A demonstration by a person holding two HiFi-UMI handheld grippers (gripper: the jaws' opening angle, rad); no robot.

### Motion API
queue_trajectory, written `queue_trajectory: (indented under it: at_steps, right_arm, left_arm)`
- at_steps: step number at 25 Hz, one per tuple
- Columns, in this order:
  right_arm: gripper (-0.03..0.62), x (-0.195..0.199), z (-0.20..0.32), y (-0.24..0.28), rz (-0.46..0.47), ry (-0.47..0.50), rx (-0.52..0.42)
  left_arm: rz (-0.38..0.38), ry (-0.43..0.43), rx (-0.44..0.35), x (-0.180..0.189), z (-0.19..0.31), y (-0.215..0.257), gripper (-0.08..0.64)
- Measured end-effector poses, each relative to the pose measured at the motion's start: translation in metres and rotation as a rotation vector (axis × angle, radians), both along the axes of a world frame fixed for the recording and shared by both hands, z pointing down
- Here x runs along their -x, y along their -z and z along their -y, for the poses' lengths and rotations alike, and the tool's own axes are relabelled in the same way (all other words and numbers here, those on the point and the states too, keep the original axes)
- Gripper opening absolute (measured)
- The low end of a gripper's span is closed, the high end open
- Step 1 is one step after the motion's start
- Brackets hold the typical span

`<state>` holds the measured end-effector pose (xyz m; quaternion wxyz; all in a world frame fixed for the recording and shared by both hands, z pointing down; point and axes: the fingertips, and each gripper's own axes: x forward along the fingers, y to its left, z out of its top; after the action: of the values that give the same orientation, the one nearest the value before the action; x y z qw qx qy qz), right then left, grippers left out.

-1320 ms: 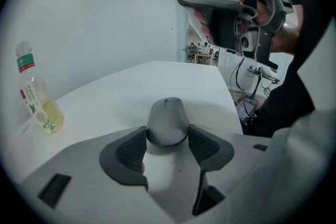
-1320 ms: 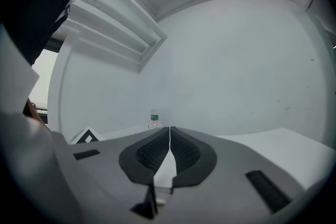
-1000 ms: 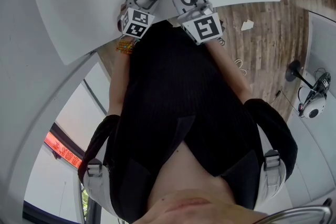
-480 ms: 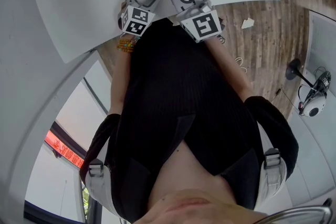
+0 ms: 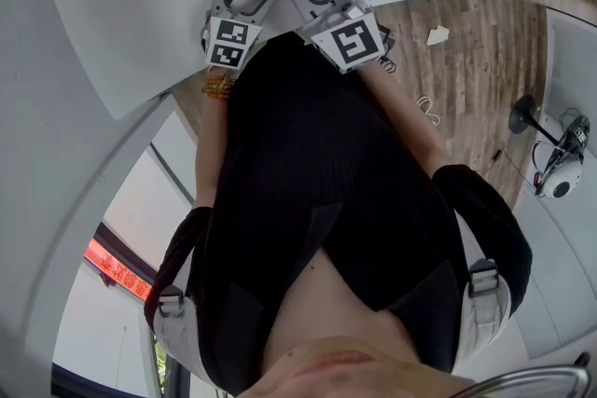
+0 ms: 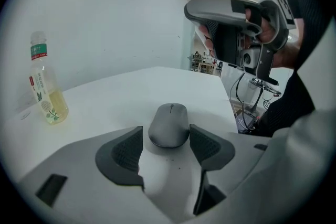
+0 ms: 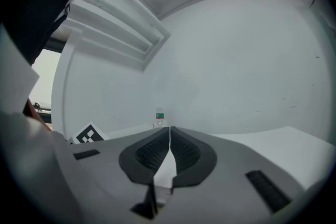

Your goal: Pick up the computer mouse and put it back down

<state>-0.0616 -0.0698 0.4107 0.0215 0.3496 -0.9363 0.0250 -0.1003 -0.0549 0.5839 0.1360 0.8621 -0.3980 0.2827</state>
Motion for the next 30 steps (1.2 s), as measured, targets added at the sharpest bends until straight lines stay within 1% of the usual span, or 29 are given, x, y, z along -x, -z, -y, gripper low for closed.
queue_trajectory:
  at_steps: [4, 8, 11, 14, 17, 22, 27, 30]
  right_arm:
    - [0.029, 0.000, 0.001, 0.001, 0.000, -0.002, -0.001]
    - [0.029, 0.000, 0.003, 0.002, 0.000, -0.002, -0.008]
    - [0.029, 0.000, 0.004, 0.003, 0.000, -0.003, -0.010]
    - [0.029, 0.002, 0.004, 0.004, 0.002, -0.001, -0.013]
    - [0.029, 0.003, 0.005, 0.004, 0.004, 0.001, -0.012]
    - [0.029, 0.006, 0.005, 0.007, 0.011, 0.002, -0.020]
    - [0.029, 0.005, 0.005, 0.012, 0.012, 0.004, -0.033]
    - [0.029, 0.006, 0.005, 0.014, 0.014, 0.009, -0.032]
  left_arm:
    - [-0.017, 0.019, -0.036, 0.002, 0.005, 0.014, 0.270]
    - [-0.032, 0.088, -0.167, 0.011, 0.017, 0.049, 0.270]
    - [-0.073, 0.141, -0.260, 0.018, 0.025, 0.084, 0.270]
    - [-0.116, 0.180, -0.329, 0.023, 0.030, 0.114, 0.270]
    - [-0.142, 0.196, -0.380, 0.025, 0.033, 0.137, 0.270]
    - [-0.152, 0.227, -0.475, 0.031, 0.031, 0.168, 0.264]
    - [-0.174, 0.275, -0.561, 0.034, 0.024, 0.200, 0.234]
    - [-0.168, 0.288, -0.599, 0.035, 0.022, 0.211, 0.205]
